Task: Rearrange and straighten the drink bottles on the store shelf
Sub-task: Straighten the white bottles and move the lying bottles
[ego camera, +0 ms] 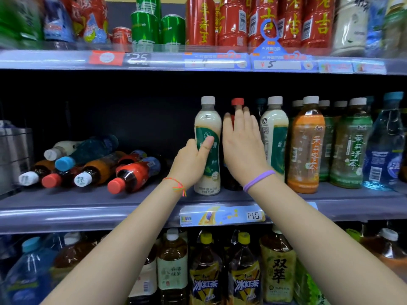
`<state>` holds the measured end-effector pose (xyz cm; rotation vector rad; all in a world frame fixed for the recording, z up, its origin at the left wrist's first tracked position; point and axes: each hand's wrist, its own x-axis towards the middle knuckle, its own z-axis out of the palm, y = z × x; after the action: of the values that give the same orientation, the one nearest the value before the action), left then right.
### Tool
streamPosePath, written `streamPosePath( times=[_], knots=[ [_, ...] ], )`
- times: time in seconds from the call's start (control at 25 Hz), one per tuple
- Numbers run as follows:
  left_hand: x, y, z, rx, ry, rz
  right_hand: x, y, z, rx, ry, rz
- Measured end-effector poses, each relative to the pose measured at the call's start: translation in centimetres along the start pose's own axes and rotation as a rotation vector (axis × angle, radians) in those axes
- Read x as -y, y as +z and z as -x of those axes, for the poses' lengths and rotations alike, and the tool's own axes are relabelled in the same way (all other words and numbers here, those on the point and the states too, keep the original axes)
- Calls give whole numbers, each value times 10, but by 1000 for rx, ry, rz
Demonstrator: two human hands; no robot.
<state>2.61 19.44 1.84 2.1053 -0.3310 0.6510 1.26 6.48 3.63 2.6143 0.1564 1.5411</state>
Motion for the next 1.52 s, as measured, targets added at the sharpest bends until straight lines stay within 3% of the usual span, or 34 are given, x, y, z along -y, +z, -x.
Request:
streamPosePath(
  times=[0.16, 0.24, 0.32, 0.44, 0.52, 0.6, 0.68, 0.88, 1.04, 1.12, 1.2, 1.28, 1.4, 1.52],
  knots=[
    [-3, 1, 0, 84, 101, -156, 4, -3, -1, -238, 39, -199],
    [-5, -2, 2, 202, 124, -91, 6, -5, 1, -274, -8, -202],
    [2, -16, 6, 257, 138, -193, 12, -4, 4, -284, -78, -167],
    [27, -48, 5, -15, 220, -527, 36, 3, 10, -256, -246, -225],
    [44, -69, 5, -159, 177, -810, 60, 4, 14, -32, -243, -301],
    [54, -85, 8, -110, 61, -885, 80, 19, 16, 367, -104, -258],
    [65, -95, 12, -53, 20, -826, 91, 37, 12, 638, -9, -232],
    [89, -112, 19, 35, 71, -766, 108, 60, -9, 818, 58, -256],
    [102, -118, 19, 44, 161, -691, 113, 45, -10, 817, 5, -281],
    [107, -119, 17, 47, 188, -618, 108, 24, -9, 796, -30, -432],
    [114, -121, 12, 75, 191, -510, 105, 3, -12, 675, -23, -566],
    [118, -123, 6, 100, 193, -398, 103, -3, -19, 557, -58, -464],
    [122, -128, 12, 144, 206, -286, 112, 10, -8, 686, -192, -102],
    [129, -136, 20, 233, 194, -146, 118, 27, 1, 621, -249, -90]
  ],
)
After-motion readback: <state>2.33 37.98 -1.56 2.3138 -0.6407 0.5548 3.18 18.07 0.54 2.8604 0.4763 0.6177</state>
